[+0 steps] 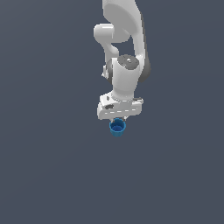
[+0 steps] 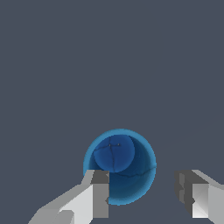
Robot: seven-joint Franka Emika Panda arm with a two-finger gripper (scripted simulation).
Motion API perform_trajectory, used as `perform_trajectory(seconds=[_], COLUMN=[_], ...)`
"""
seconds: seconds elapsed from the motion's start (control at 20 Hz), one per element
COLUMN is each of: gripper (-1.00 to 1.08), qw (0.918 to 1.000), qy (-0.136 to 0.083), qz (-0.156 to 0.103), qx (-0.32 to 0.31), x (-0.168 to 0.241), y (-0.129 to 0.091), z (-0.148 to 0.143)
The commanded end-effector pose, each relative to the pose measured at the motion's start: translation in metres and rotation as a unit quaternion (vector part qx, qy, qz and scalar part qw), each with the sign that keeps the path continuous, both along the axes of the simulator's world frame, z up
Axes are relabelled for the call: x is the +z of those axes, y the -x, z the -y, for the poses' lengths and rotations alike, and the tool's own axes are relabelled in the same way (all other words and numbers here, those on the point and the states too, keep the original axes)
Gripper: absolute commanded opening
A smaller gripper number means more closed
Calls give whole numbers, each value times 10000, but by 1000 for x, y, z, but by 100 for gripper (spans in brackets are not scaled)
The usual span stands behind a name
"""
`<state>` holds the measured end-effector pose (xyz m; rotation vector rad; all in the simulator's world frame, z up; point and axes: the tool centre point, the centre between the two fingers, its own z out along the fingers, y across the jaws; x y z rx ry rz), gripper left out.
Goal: Pick up the object and move it to a goal position.
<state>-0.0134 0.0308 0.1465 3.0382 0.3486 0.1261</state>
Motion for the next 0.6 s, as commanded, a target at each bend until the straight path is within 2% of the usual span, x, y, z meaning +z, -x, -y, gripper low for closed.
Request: perform_trajectory(seconds=[0.0, 0.25, 0.55], gripper=[28, 28, 28], qw=[9993, 9940, 9861], qy=[130, 325, 424], qz=[66, 185, 267], qx=[343, 1032, 1585], x=[-11, -30, -44], y=[8, 25, 41], z=[-5, -16, -28])
